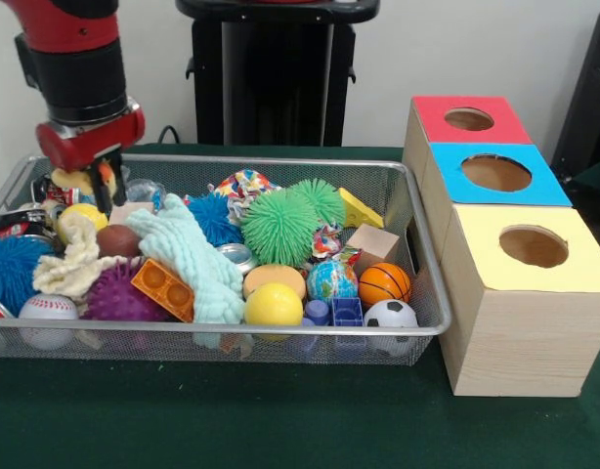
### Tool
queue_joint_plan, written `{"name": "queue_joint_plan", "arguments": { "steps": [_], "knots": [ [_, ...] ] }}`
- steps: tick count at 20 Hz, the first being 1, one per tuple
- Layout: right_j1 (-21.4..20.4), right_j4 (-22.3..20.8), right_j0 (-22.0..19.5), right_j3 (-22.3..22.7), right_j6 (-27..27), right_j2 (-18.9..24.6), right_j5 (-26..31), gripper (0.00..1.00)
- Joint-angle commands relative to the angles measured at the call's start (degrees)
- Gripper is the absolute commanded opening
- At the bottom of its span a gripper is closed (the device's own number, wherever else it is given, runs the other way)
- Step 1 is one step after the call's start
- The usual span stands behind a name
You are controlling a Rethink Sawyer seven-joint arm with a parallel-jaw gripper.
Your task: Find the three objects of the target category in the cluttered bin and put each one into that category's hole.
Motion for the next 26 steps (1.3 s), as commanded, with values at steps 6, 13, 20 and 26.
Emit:
{"name": "queue_joint_plan", "arguments": {
  "steps": [6, 13, 20, 26],
  "knots": [
    [-5.5, 4.2, 8.3, 4.3, 19.5, -5.1, -2.9, 0.00],
    [-8.7, 10.1, 8.6, 5.8, 17.9, -2.2, -0.8, 0.00],
    [-14.0, 18.5, 8.4, 11.3, 18.0, 0.5, -0.5, 0.00],
    [-17.7, 24.8, 9.7, 16.3, 18.1, 2.4, -2.7, 0.00]
  ]
}}
